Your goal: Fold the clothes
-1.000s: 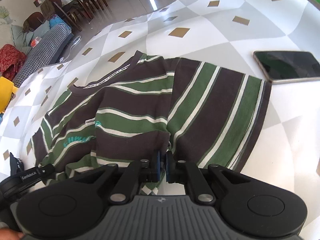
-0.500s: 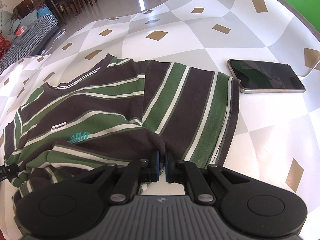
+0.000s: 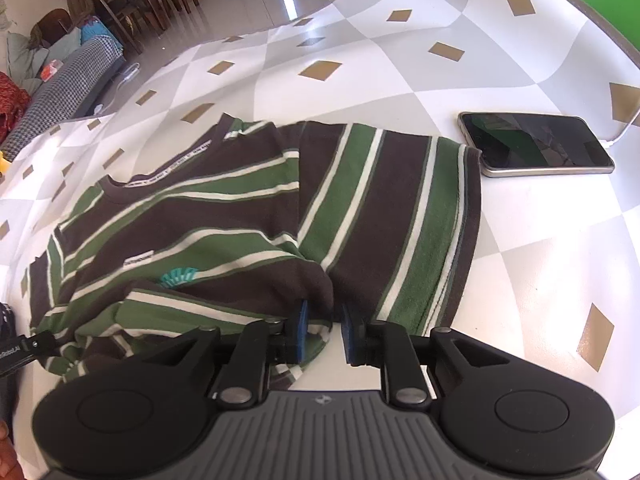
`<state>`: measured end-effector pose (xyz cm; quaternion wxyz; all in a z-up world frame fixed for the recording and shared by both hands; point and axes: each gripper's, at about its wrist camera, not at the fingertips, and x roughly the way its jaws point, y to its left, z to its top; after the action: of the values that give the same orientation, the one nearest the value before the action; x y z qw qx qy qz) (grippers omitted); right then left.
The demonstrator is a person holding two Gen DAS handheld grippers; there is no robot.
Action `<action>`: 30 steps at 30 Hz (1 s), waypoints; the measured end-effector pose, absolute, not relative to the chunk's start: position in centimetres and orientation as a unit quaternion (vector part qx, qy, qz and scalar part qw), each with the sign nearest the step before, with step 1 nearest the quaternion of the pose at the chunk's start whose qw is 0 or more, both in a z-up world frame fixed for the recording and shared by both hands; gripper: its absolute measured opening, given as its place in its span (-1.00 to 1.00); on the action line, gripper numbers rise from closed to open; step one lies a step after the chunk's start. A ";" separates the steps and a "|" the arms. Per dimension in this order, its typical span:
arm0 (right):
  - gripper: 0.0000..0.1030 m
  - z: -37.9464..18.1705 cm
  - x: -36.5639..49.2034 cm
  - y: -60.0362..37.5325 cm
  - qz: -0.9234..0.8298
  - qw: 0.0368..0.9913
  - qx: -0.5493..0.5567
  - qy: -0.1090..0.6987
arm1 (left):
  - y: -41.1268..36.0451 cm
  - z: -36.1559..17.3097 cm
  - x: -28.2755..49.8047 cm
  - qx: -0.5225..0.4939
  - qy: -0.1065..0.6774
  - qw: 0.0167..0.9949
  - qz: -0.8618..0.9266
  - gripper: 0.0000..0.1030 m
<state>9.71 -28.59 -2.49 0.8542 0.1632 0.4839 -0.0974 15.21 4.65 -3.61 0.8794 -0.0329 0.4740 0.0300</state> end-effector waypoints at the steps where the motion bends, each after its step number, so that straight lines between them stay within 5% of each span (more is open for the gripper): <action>1: -0.51 -2.1 9.7 -28.6 -0.093 0.857 0.164 0.480 | 4.6 -3.2 15.2 -0.033 0.468 0.883 0.029 -0.08; 12: -0.38 -1.5 12.2 -29.2 -0.072 0.855 0.161 0.488 | 4.2 -2.9 17.2 -0.054 0.487 0.871 0.018 0.10; 16: -0.35 -2.0 13.5 -29.5 -0.071 0.851 0.152 0.498 | 3.5 -3.2 18.1 -0.038 0.495 0.868 0.014 0.37; 30: -0.32 -3.8 17.9 -29.6 -0.080 0.851 0.129 0.503 | 3.3 -5.7 21.7 -0.019 0.498 0.865 0.051 0.46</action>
<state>17.86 -29.56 -3.82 0.8510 0.1287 0.5027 -0.0803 21.75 3.31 -5.66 0.8653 -0.0190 0.4983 0.0512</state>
